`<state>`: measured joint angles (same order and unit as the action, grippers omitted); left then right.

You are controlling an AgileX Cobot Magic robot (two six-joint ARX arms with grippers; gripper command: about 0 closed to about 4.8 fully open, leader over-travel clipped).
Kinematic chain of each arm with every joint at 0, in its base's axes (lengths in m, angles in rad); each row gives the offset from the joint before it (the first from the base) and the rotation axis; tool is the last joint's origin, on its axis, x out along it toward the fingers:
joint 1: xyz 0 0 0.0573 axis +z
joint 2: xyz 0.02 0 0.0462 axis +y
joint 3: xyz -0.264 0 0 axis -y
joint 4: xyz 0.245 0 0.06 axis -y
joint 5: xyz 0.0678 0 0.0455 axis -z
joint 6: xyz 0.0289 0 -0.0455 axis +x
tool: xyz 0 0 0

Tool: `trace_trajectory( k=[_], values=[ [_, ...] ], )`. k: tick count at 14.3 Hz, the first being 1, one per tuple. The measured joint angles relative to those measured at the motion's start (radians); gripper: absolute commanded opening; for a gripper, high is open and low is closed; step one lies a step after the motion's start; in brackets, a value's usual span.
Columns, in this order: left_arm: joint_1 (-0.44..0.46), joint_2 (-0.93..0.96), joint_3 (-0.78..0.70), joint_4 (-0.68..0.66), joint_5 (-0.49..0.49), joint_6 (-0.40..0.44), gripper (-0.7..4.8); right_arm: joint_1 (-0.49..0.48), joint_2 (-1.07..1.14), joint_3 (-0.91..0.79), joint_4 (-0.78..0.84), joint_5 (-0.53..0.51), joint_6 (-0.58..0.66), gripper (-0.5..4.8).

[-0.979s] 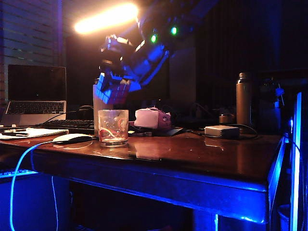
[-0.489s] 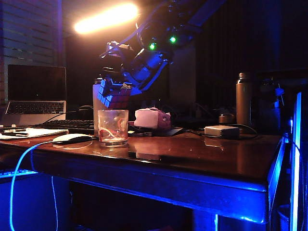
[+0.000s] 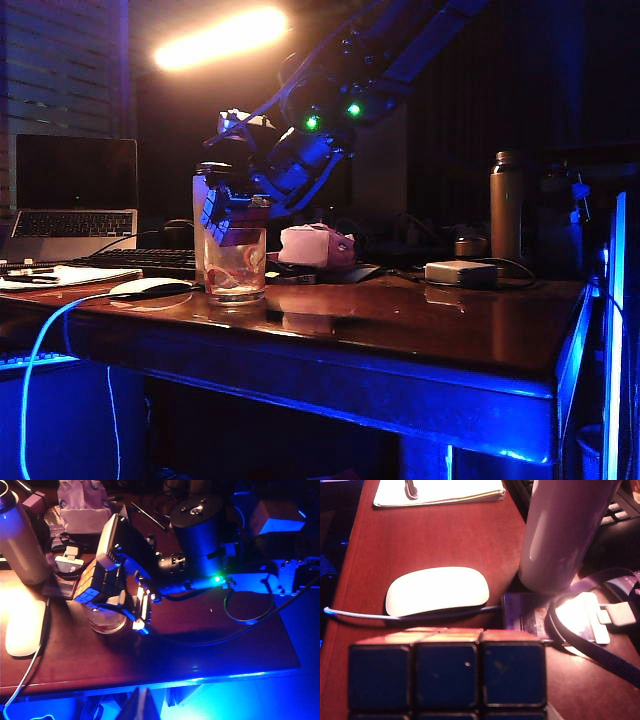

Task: Stack the Rubik's Cube on top of the glass cup.

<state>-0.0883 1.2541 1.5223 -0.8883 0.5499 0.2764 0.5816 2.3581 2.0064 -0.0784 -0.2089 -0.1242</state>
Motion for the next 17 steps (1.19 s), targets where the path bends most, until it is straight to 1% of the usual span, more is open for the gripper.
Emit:
trace_trajectory(
  k=[1,2,3,4,10,14,15,16,17],
  values=[
    [0.000,0.000,0.000,0.000,0.000,0.000,-0.04,0.000,0.002,-0.002,0.010,0.000,0.000,3.28],
    [0.000,0.000,0.000,0.000,0.000,0.000,-0.04,0.000,0.003,-0.002,0.021,0.000,0.000,3.55],
    [0.000,0.000,0.000,0.000,0.000,0.000,-0.04,0.000,0.004,-0.002,0.029,0.000,0.000,4.61],
    [0.000,0.000,0.000,0.000,0.000,0.000,-0.04,0.000,0.004,-0.002,0.040,0.000,0.000,4.79],
    [0.000,0.000,0.000,0.001,0.000,0.000,-0.04,0.000,0.000,0.006,0.058,0.000,0.001,4.79],
    [0.000,0.000,0.000,0.001,0.000,0.000,-0.04,-0.001,-0.054,0.005,0.063,0.006,0.000,4.79],
    [0.000,0.000,0.000,0.000,0.000,0.000,-0.04,-0.001,-0.076,0.005,0.062,0.007,0.000,4.53],
    [0.000,0.000,0.000,0.001,0.000,0.000,-0.04,-0.001,-0.100,0.004,0.053,0.007,0.000,2.57],
    [0.000,0.000,0.000,0.000,0.002,0.000,-0.04,-0.001,-0.137,0.004,0.027,0.017,0.000,-0.20]
  ],
)
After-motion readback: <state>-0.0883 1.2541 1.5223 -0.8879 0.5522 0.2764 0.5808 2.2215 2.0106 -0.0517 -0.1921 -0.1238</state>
